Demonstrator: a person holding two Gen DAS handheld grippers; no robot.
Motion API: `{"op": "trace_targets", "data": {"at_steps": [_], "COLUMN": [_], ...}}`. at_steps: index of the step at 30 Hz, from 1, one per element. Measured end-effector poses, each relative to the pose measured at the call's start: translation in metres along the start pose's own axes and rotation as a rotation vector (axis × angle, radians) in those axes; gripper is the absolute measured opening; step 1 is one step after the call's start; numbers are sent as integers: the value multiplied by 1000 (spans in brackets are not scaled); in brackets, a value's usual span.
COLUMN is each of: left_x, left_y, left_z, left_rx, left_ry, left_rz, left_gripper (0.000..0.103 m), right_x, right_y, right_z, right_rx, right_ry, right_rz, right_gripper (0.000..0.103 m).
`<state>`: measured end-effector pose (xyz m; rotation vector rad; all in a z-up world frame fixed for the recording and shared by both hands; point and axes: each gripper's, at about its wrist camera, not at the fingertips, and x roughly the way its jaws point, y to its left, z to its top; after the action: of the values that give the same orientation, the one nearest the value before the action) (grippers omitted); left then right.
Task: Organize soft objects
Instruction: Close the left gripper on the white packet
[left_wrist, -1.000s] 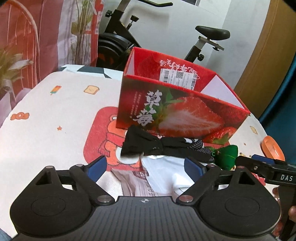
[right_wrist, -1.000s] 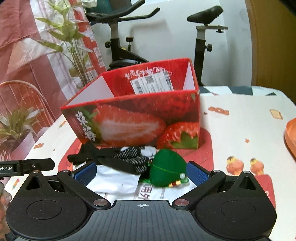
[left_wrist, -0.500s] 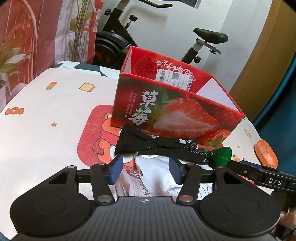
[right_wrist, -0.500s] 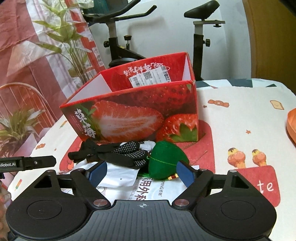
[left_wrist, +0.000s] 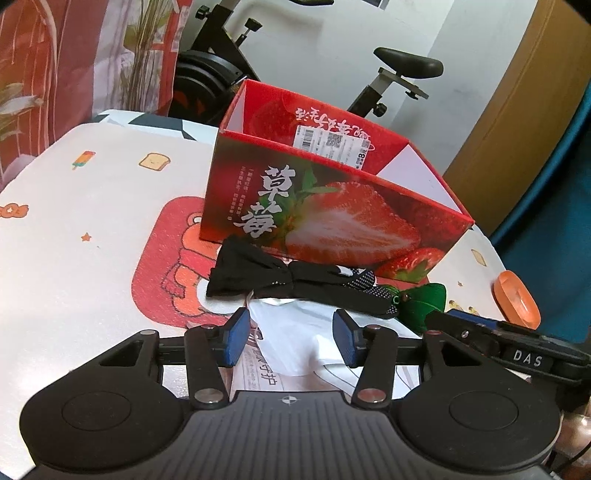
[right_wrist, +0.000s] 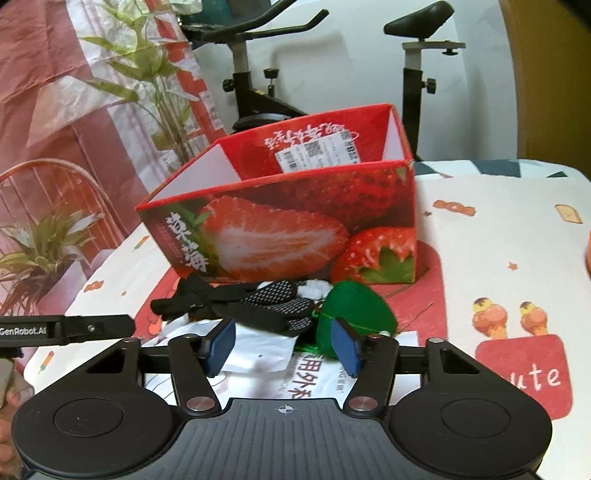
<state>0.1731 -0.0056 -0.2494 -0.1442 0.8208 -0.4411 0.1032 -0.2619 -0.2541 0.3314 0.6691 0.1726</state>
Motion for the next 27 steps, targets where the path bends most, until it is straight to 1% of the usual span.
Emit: {"op": "trace_targets", "data": {"at_steps": [2, 3, 9, 14, 16, 21, 24, 27], "left_x": [4, 7, 34, 52, 56, 69, 75, 75], "left_y": [0, 1, 5, 20, 26, 36, 40, 45], "left_z": [4, 7, 13, 11, 12, 18, 23, 27], "left_rx": [-8, -17, -74, -165, -192, -248, -267, -286], "left_ry": [7, 18, 101, 164, 171, 199, 201, 192], "left_rz": [-12, -23, -41, -44, -57, -82, -81, -58], "left_gripper": [46, 46, 45, 45, 45, 45, 45, 45], "right_x": [5, 8, 37, 55, 59, 66, 66, 66], "right_y": [4, 6, 9, 2, 0, 0, -2, -3], "right_z": [1, 1, 1, -1, -2, -4, -5, -5], "right_rx": [-7, -11, 3, 26, 37, 16, 22, 24], "right_ry": [14, 21, 108, 158, 171, 179, 177, 175], "right_rz": [25, 40, 50, 45, 55, 57, 66, 71], "right_gripper": [47, 46, 47, 47, 47, 47, 47, 47]}}
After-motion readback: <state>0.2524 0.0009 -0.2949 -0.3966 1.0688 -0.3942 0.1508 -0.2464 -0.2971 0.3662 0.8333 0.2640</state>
